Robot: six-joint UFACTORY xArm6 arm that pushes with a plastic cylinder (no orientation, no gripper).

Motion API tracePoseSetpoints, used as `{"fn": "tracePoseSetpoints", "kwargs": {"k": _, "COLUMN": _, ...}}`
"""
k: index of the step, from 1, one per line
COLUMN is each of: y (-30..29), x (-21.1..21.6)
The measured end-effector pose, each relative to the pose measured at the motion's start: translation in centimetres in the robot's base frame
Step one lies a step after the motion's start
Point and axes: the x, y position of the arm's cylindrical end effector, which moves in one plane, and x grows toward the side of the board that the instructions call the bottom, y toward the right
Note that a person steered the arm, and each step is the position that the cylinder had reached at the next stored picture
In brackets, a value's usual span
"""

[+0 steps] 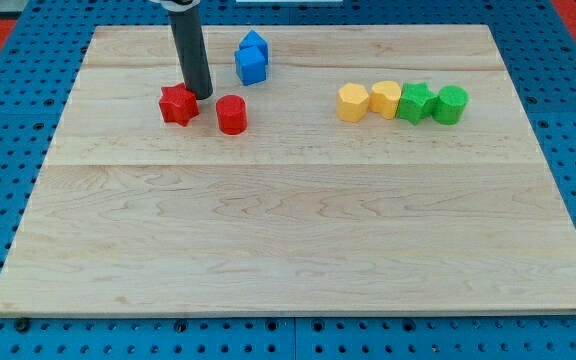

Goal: Separate the red blocks from the blue blocks

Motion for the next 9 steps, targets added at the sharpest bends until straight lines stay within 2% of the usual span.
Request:
{"fn": "tracePoseSetpoints", "kwargs": {"k": 1, "y": 0.1, "x": -1.0}}
{"fn": "tracePoseSetpoints", "kwargs": {"k": 2, "y": 3.2, "x": -1.0}}
{"fn": "tracePoseSetpoints", "kwargs": {"k": 3, "y": 5.8, "x": 0.0}}
{"fn": "tracePoseSetpoints", "kwargs": {"k": 5, "y": 5.5, "x": 5.0}}
{"fn": "tracePoseSetpoints", "kwargs": {"k": 6, "y": 4.9, "x": 5.5}}
{"fn": "tracePoseSetpoints", "kwargs": {"k": 7, "y": 9.0, "x": 6.4}}
{"fn": "tracePoseSetpoints", "kwargs": {"k": 8, "y": 8.2, "x": 9.0}}
{"fn": "tracePoseSetpoints", "kwargs": {"k": 9, "y": 3.3, "x": 9.2}}
